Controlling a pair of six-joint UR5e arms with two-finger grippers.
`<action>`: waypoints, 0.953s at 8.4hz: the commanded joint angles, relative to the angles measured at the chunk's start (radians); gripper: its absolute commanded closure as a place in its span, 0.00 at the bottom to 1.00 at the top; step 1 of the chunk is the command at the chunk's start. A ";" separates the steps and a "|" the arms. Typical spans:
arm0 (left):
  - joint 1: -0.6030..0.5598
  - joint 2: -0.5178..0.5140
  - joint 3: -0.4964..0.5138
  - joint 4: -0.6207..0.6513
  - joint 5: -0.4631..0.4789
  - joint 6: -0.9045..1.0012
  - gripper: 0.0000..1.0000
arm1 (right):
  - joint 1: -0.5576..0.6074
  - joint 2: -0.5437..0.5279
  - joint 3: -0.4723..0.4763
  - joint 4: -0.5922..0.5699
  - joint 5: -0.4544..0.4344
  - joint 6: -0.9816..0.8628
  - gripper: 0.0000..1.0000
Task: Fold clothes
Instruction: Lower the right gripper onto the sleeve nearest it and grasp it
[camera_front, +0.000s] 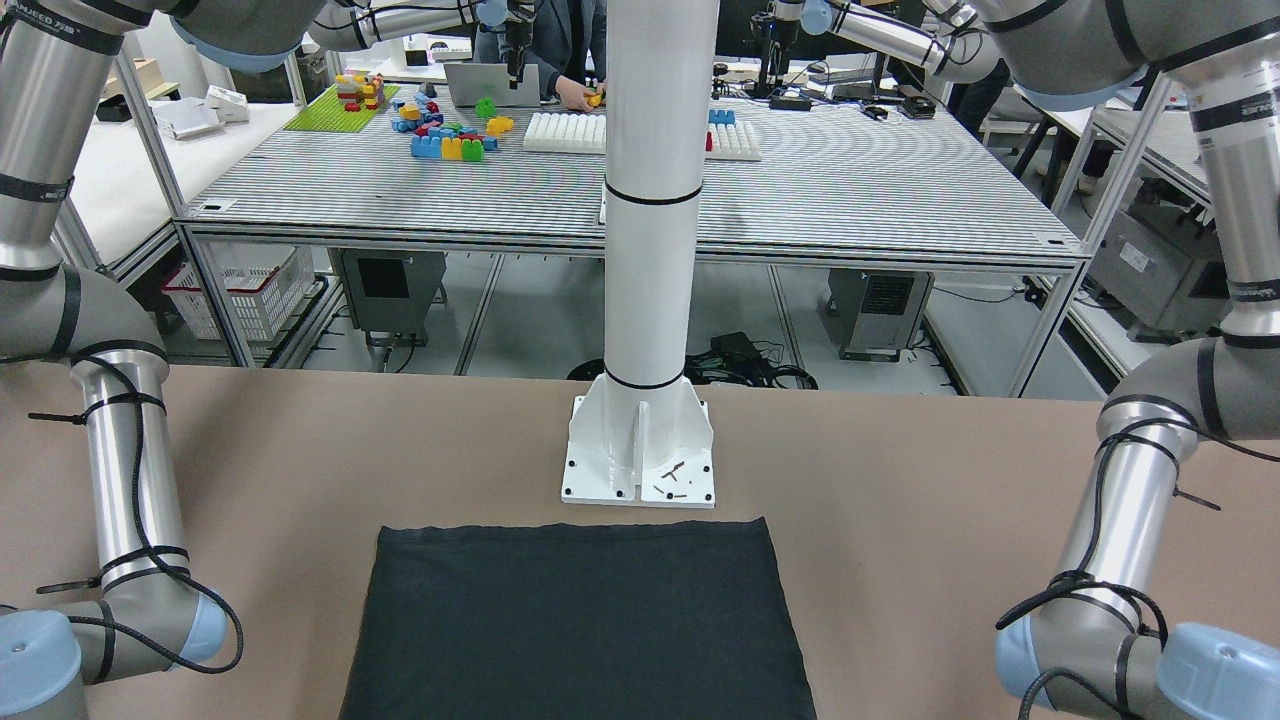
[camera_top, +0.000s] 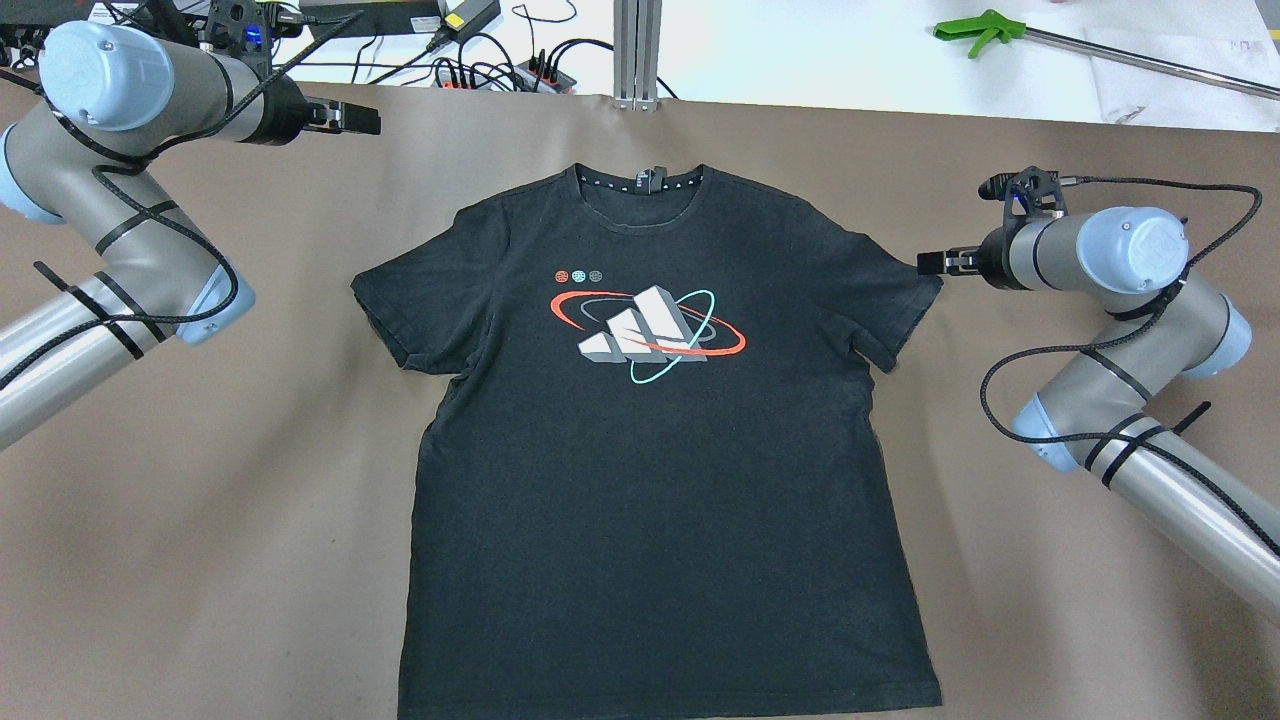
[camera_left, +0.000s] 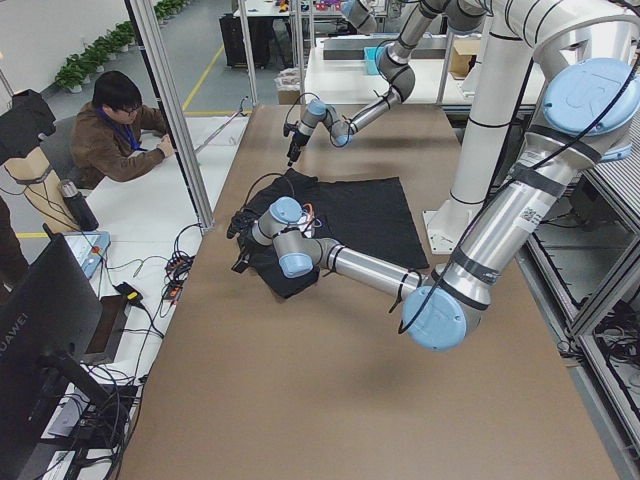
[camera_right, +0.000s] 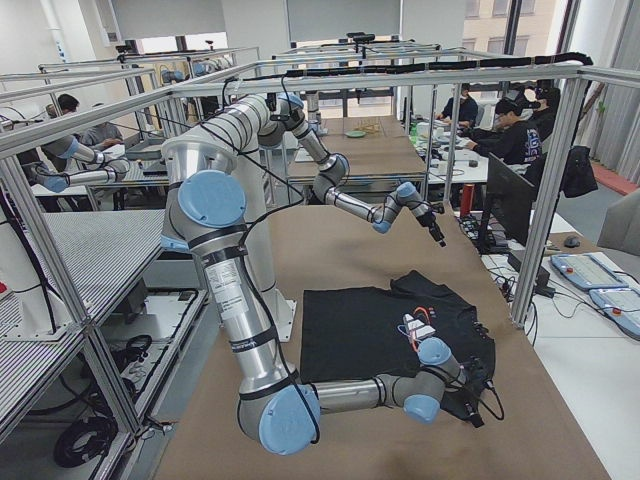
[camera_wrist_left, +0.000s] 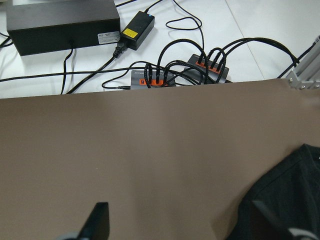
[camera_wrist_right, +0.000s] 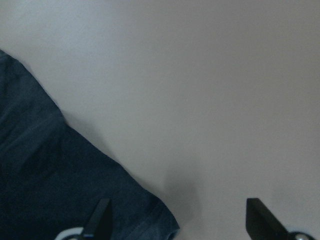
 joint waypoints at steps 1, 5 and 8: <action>0.001 -0.004 0.003 0.000 0.001 0.001 0.00 | -0.017 0.002 -0.043 0.050 -0.017 0.006 0.06; 0.001 -0.004 0.003 0.000 0.001 0.001 0.00 | -0.053 0.006 -0.043 0.050 -0.042 0.026 0.20; 0.001 -0.004 0.003 0.000 0.001 -0.001 0.00 | -0.056 0.006 -0.043 0.050 -0.043 0.026 0.68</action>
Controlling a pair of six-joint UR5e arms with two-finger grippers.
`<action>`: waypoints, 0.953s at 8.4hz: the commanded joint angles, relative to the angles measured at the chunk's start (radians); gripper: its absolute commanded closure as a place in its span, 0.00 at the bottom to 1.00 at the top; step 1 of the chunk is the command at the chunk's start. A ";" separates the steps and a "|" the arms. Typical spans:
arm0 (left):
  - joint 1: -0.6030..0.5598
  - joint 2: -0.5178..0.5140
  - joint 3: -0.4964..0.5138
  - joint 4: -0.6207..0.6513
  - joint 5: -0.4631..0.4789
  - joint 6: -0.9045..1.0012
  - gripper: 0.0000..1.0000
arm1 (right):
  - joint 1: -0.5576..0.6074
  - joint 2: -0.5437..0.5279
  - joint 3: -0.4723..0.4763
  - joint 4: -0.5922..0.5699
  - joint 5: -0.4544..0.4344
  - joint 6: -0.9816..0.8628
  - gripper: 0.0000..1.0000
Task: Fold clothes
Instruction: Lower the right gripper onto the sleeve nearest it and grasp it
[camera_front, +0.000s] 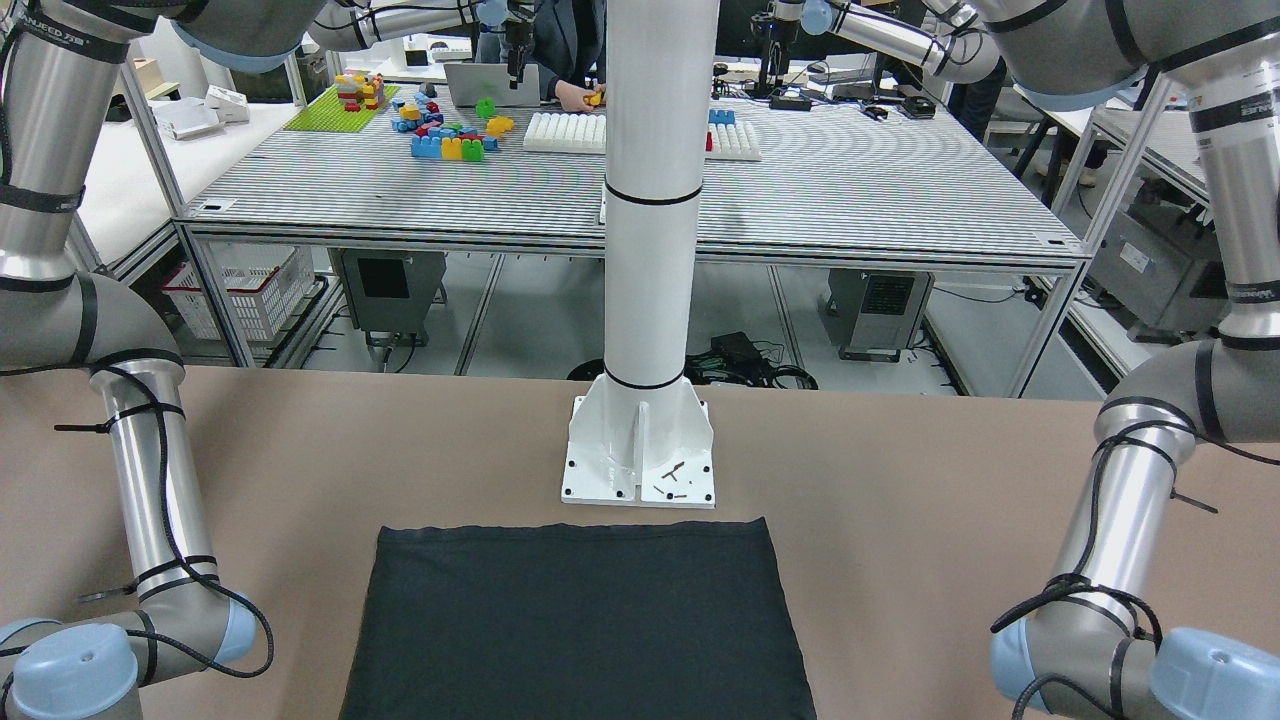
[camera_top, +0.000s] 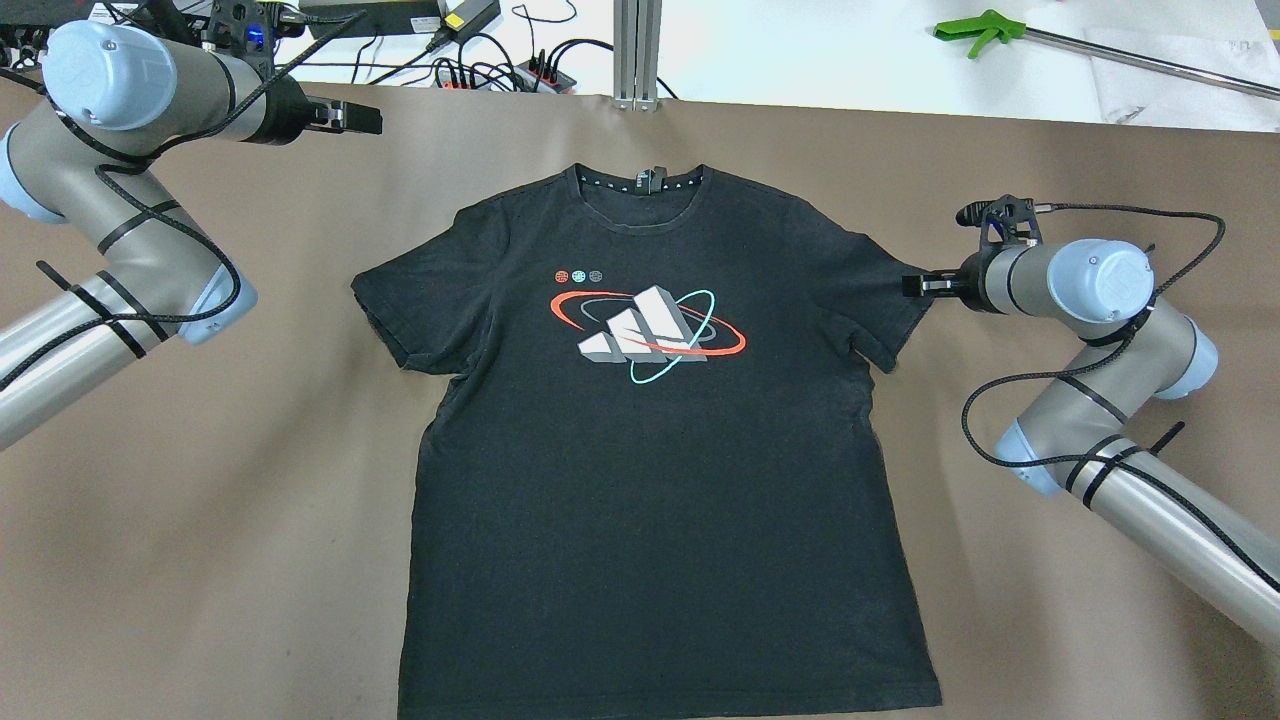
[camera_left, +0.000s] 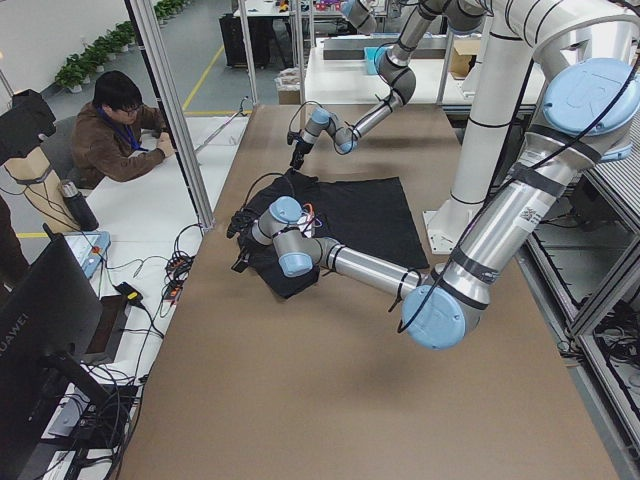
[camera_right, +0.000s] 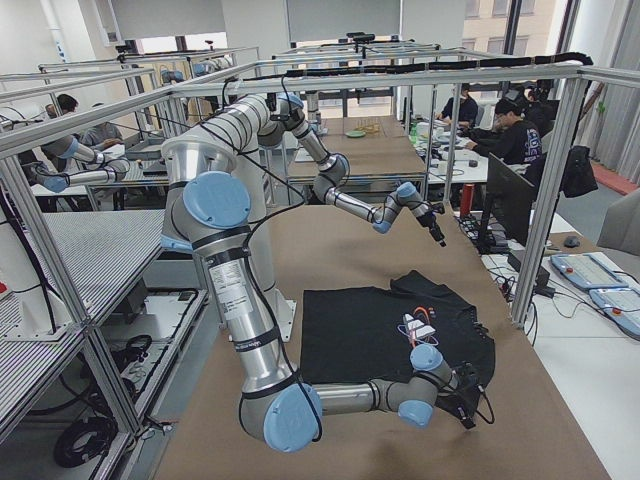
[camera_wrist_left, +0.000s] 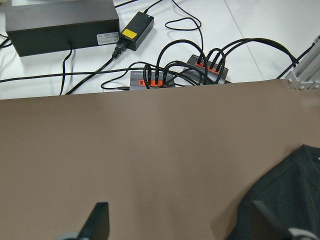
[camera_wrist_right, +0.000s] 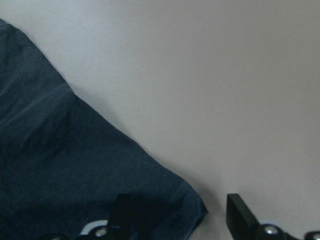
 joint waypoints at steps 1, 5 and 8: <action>0.000 0.000 0.000 0.000 0.000 -0.002 0.00 | -0.004 0.002 0.004 -0.002 0.001 0.002 0.86; -0.002 0.002 -0.003 0.000 0.000 -0.002 0.00 | -0.002 0.006 0.059 -0.012 0.018 0.003 1.00; -0.003 0.005 -0.005 0.000 0.000 -0.003 0.00 | 0.027 0.072 0.216 -0.180 0.099 0.003 1.00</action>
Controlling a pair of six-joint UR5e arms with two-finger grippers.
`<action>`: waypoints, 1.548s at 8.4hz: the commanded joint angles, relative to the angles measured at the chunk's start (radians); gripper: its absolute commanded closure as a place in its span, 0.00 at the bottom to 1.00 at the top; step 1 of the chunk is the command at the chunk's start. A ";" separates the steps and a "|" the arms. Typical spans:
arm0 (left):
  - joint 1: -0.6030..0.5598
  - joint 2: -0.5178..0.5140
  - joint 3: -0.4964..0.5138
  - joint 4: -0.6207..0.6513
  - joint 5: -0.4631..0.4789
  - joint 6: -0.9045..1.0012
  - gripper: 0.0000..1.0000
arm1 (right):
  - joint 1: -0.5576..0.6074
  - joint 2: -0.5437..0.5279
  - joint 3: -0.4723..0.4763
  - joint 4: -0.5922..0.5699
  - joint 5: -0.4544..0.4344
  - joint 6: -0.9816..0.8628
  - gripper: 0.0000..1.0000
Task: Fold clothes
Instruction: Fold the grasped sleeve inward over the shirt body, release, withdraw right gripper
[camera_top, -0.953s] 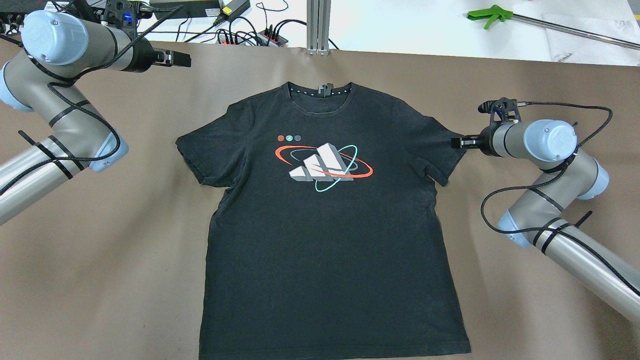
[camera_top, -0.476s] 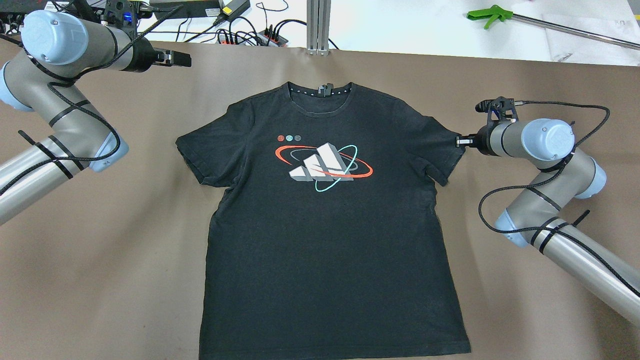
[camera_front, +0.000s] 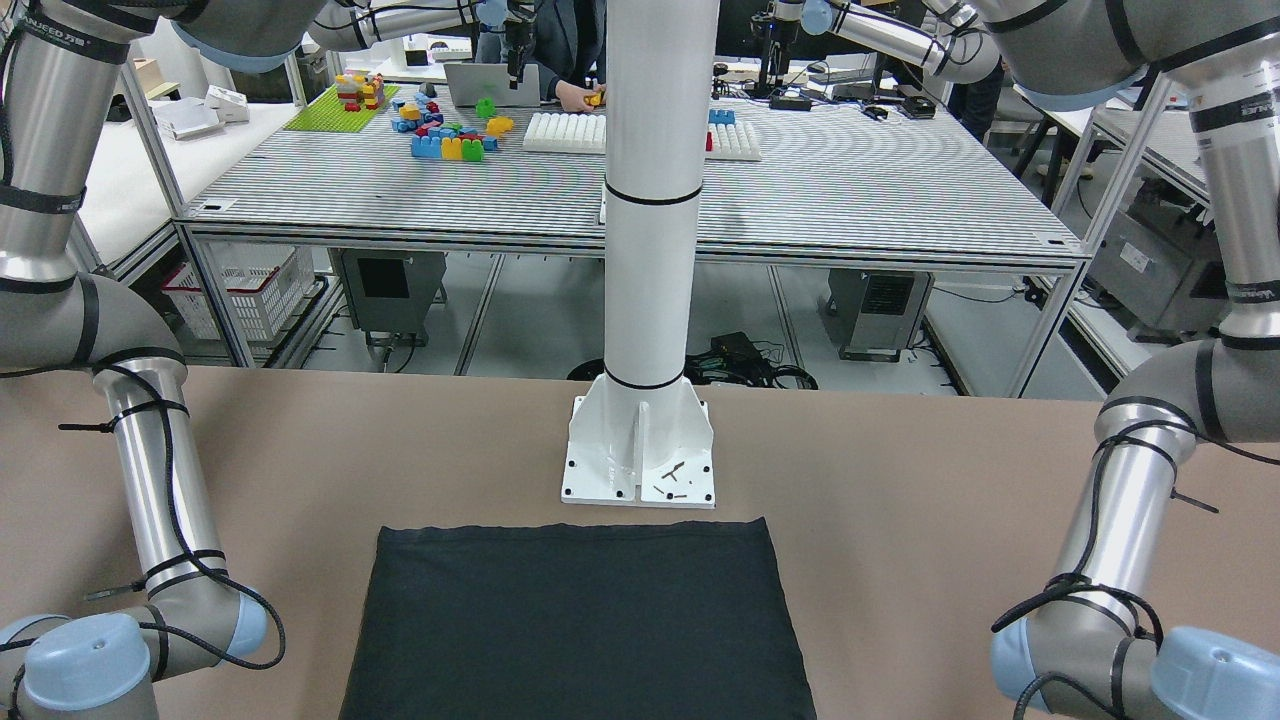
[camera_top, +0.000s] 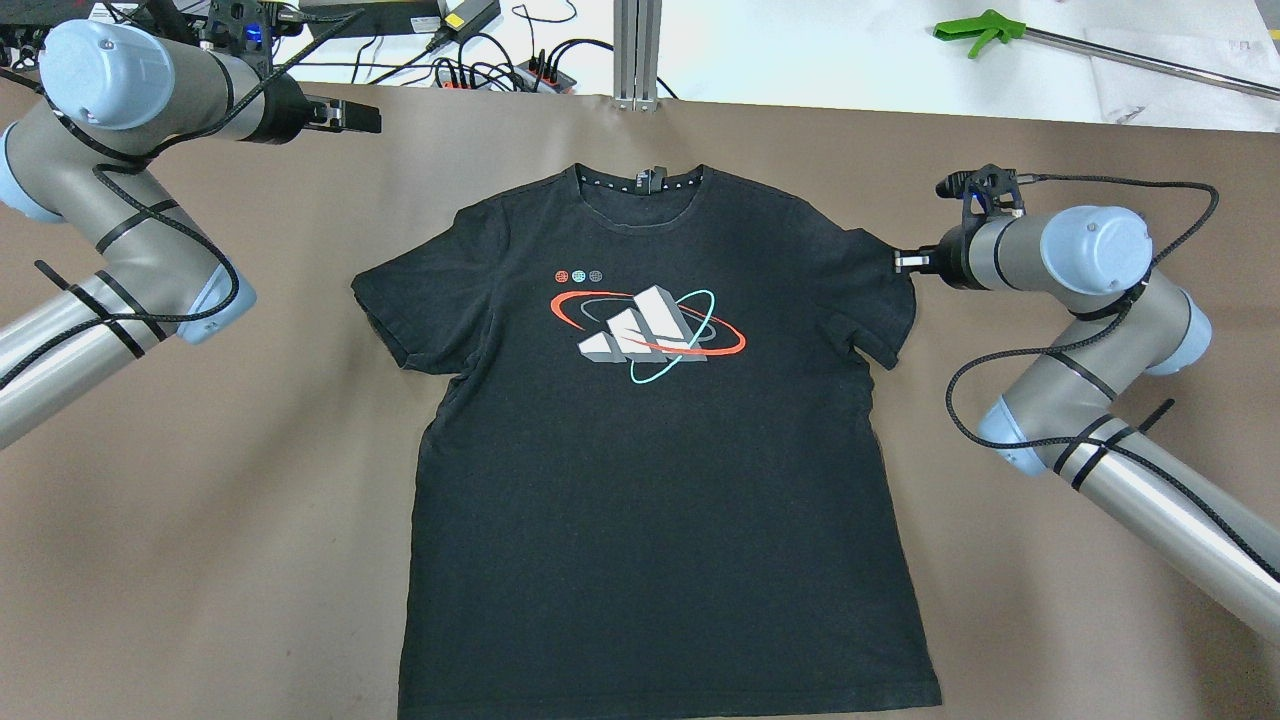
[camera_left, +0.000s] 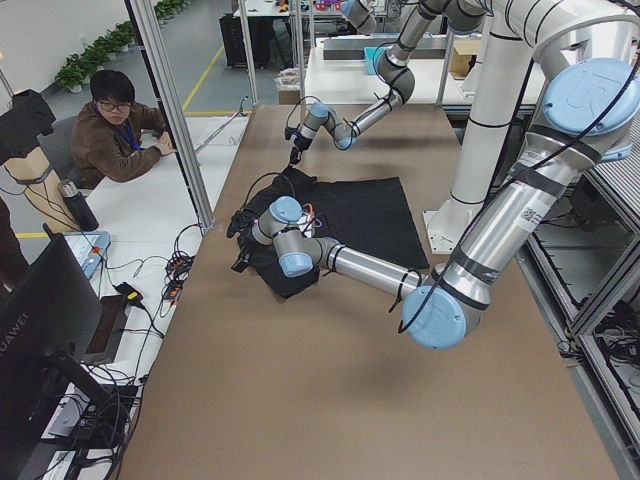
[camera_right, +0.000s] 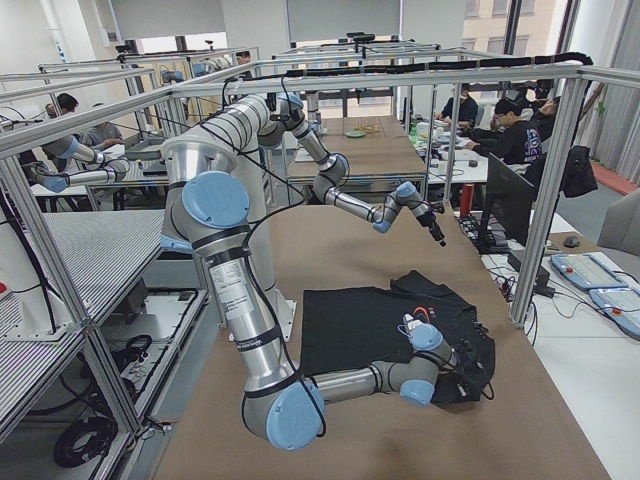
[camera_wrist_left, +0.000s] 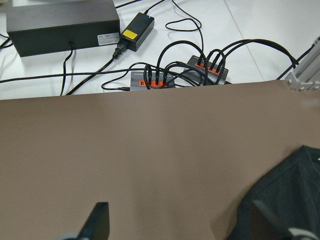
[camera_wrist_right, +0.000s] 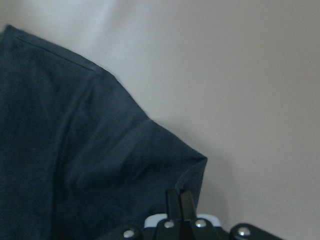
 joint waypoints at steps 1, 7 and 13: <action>-0.003 0.004 -0.002 0.000 0.000 -0.001 0.00 | 0.012 0.124 0.120 -0.183 0.042 0.006 1.00; 0.000 0.002 0.013 0.000 0.024 -0.004 0.00 | -0.177 0.351 -0.030 -0.247 -0.231 0.114 0.07; 0.005 0.005 0.013 -0.026 0.026 -0.035 0.00 | -0.122 0.352 -0.027 -0.243 -0.149 0.132 0.06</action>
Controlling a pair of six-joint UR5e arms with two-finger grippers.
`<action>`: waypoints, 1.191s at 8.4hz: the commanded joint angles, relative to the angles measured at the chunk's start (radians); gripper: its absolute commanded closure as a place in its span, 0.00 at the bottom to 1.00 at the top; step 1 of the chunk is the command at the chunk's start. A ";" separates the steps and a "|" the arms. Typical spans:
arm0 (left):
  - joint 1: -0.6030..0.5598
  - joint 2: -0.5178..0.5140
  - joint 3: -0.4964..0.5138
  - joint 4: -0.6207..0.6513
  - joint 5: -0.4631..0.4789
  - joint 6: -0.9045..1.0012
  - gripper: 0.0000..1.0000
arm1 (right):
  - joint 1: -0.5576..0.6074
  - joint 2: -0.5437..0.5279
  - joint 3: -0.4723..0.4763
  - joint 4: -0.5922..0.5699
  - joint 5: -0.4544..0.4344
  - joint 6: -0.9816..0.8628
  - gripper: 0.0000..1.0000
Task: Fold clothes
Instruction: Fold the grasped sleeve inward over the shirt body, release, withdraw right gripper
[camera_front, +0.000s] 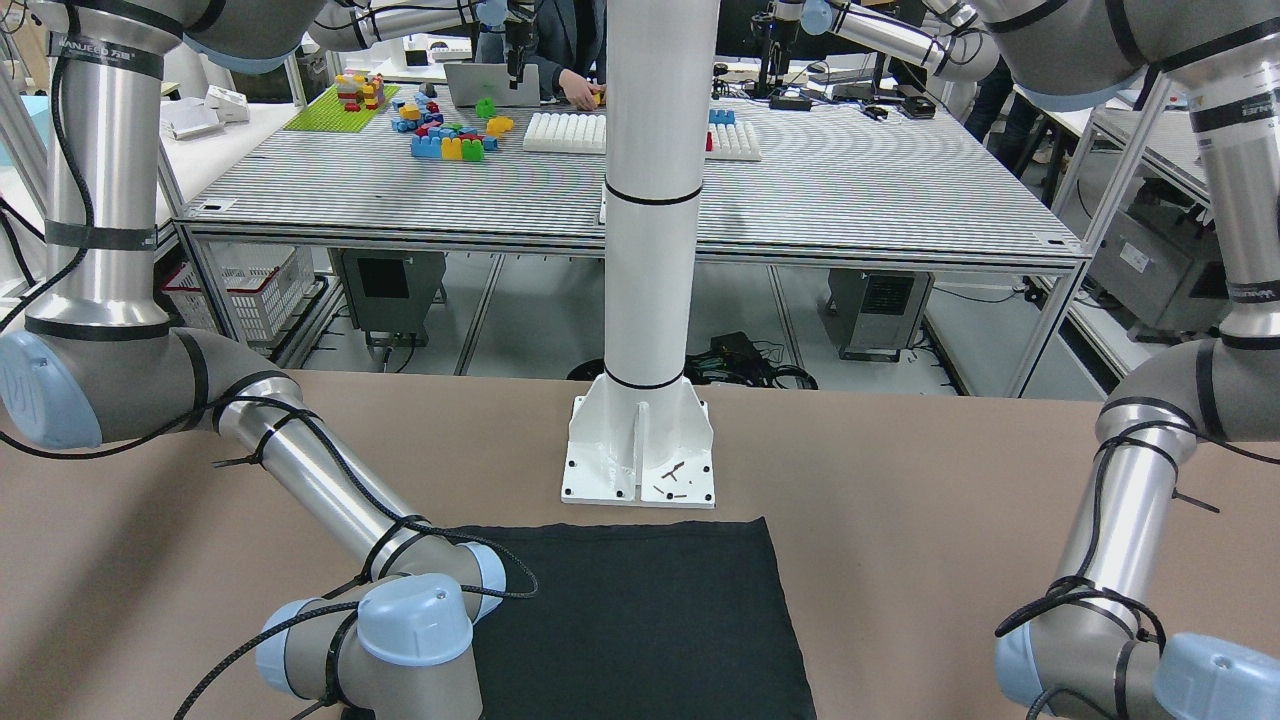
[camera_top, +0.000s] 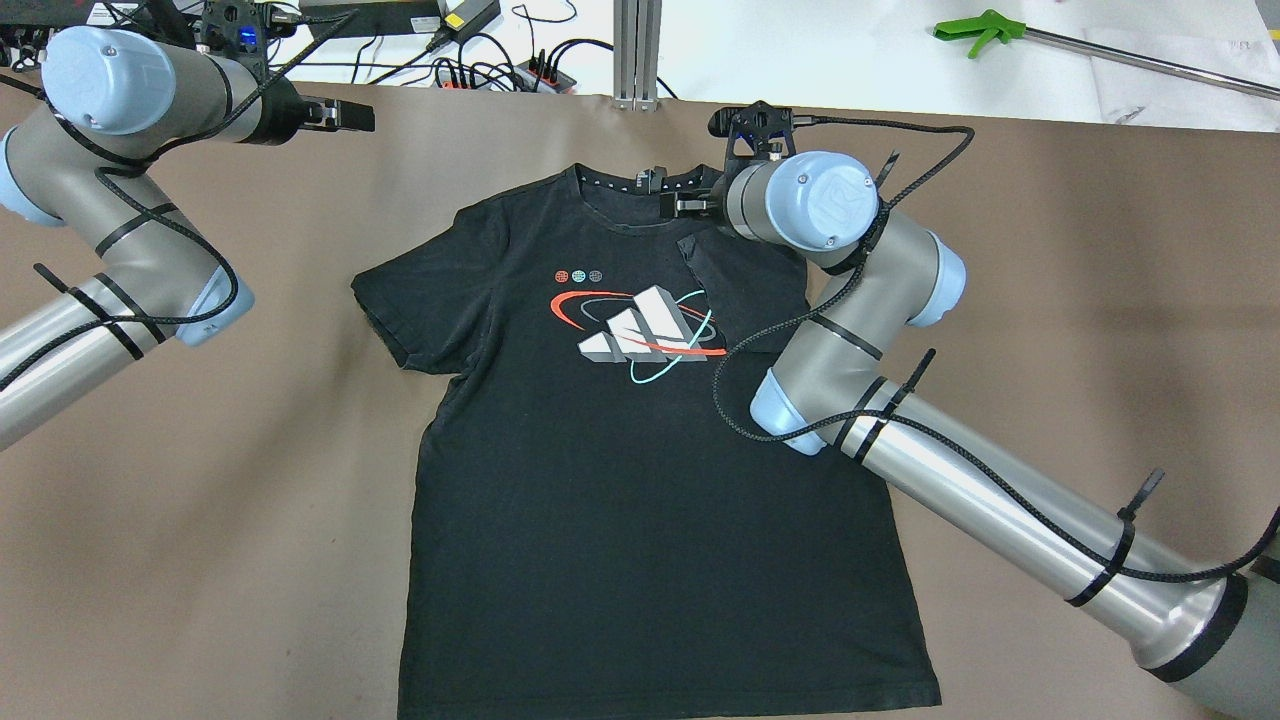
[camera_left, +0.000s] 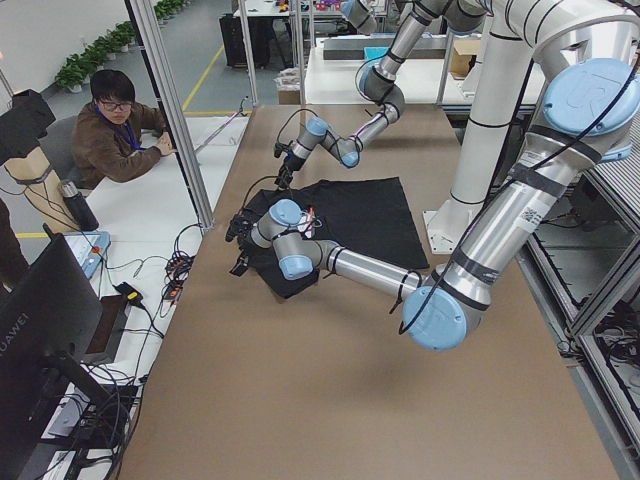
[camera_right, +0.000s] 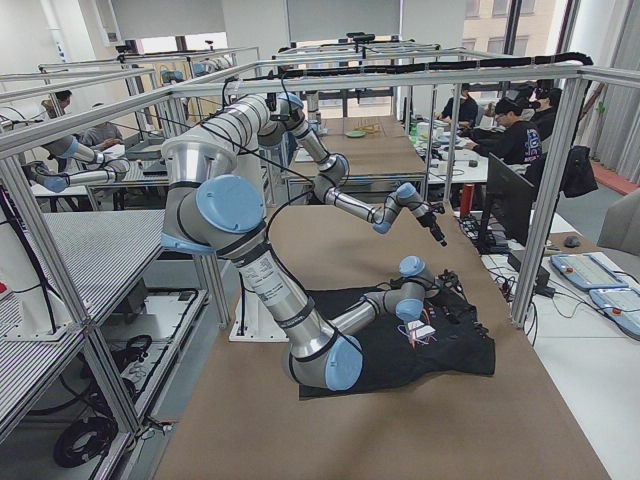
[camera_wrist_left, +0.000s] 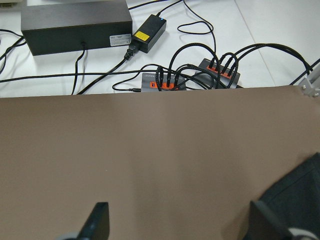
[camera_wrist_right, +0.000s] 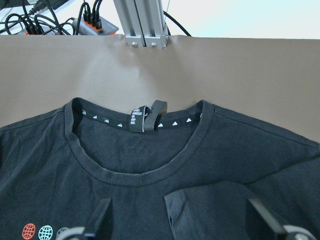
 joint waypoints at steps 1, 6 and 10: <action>0.034 0.007 0.005 -0.051 -0.001 -0.036 0.00 | 0.080 -0.002 0.002 -0.004 0.131 0.007 0.06; 0.165 -0.004 0.004 -0.048 0.094 -0.198 0.00 | 0.255 -0.084 0.017 -0.008 0.379 -0.051 0.06; 0.169 -0.006 0.008 0.034 0.077 -0.202 0.00 | 0.314 -0.213 0.106 -0.001 0.463 -0.081 0.06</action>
